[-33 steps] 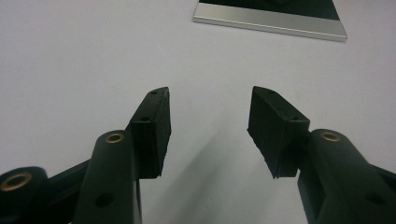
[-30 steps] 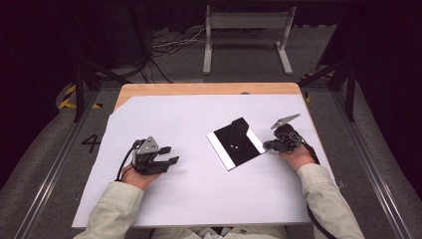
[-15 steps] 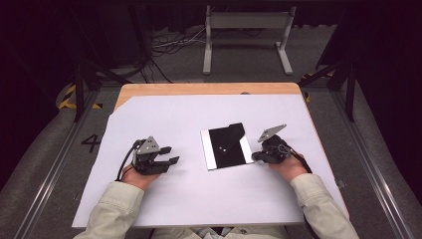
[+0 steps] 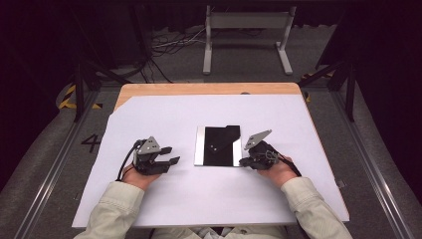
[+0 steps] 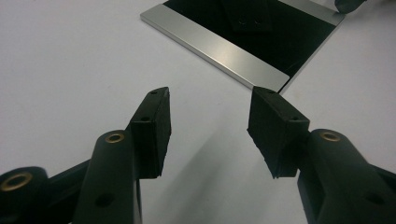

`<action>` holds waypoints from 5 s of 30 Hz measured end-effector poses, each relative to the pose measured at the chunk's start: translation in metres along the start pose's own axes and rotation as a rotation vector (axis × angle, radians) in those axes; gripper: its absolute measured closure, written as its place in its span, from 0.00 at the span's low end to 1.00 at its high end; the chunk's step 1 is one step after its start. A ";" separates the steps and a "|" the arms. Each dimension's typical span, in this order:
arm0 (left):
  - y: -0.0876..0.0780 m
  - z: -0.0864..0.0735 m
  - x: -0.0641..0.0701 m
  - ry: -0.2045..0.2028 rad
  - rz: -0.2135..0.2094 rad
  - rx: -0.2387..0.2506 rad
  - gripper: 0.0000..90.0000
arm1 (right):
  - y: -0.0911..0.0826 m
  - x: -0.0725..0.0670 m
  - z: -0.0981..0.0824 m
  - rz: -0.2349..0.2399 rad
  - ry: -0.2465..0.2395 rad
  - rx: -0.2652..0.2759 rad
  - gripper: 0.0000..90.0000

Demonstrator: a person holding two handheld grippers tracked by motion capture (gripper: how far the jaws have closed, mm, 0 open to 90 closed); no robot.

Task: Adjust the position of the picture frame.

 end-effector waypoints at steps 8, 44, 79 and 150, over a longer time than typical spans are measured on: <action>0.000 0.000 0.000 0.003 -0.003 -0.001 0.55 | 0.012 -0.007 0.014 0.023 -0.036 -0.006 1.00; -0.024 -0.021 -0.001 -0.066 0.039 0.008 0.55 | -0.017 0.091 0.059 -0.089 0.077 0.129 1.00; -0.042 -0.041 -0.002 -0.084 0.092 -0.008 0.54 | 0.013 0.132 0.057 -0.069 0.115 0.052 1.00; 0.017 -0.013 -0.035 -0.326 0.226 -0.217 1.00 | -0.017 0.012 0.019 -0.110 -0.095 0.101 1.00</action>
Point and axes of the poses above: each handheld gripper's, and its own axes: y roughly forward along the jaws, z roughly out of its top, x roughly to its right, the point moved 4 cm from there along y, roughly forward along the jaws, and after that the axes turned 12 degrees about z, right-handed, at the moved point
